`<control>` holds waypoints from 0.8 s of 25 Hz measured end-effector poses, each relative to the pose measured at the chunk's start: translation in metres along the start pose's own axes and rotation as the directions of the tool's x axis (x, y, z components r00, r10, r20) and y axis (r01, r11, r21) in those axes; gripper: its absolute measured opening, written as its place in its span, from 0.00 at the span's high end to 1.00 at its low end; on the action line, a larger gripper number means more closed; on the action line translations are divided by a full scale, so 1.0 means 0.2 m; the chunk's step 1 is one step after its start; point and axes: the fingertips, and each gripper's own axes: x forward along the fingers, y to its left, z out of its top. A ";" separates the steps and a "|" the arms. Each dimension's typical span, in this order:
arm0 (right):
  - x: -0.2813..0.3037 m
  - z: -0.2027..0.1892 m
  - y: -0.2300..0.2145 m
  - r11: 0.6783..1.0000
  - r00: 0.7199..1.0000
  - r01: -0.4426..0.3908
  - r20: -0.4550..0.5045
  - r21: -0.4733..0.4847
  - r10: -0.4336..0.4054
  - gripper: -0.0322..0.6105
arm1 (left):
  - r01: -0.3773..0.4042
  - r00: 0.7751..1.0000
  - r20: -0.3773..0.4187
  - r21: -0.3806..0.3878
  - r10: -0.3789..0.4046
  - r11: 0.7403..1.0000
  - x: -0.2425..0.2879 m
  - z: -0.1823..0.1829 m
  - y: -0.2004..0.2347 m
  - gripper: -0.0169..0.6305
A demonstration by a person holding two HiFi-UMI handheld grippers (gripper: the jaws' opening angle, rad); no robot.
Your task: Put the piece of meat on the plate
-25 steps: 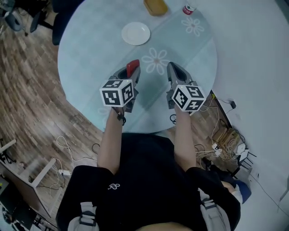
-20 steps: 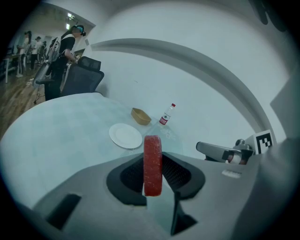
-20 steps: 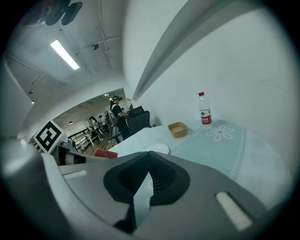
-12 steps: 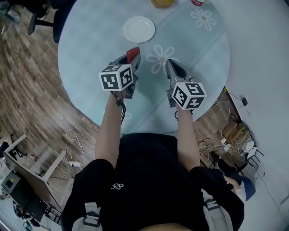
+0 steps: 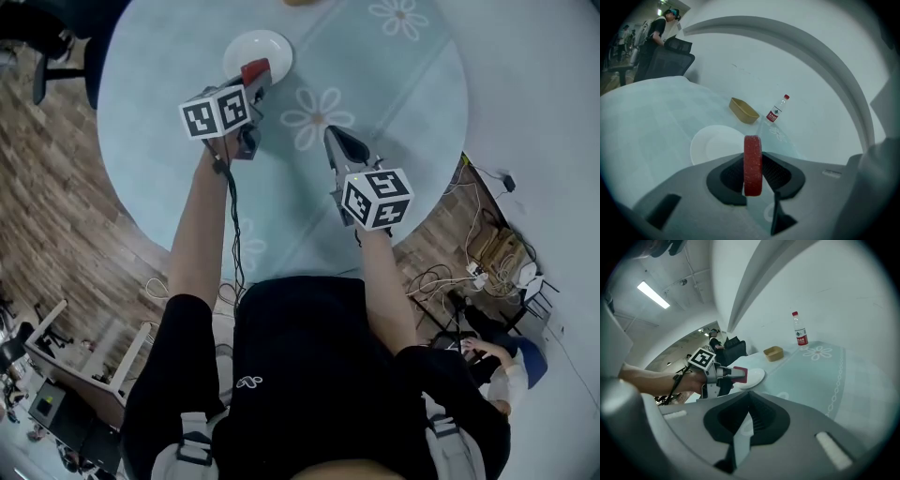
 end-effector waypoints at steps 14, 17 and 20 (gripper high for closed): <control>-0.10 -0.06 -0.15 0.997 0.997 0.077 -0.007 0.032 -0.077 0.93 | -0.035 0.997 -0.072 0.077 0.041 0.996 0.23 0.07 0.14 0.83; -0.11 -0.07 -0.14 0.997 0.997 0.077 -0.008 0.031 -0.077 0.93 | -0.064 0.994 -0.079 0.136 0.075 0.989 0.23 0.09 0.15 0.82; -0.12 -0.07 -0.14 0.997 0.997 0.075 -0.010 0.031 -0.075 0.93 | -0.124 0.986 -0.079 0.230 0.145 0.965 0.20 0.11 0.18 0.78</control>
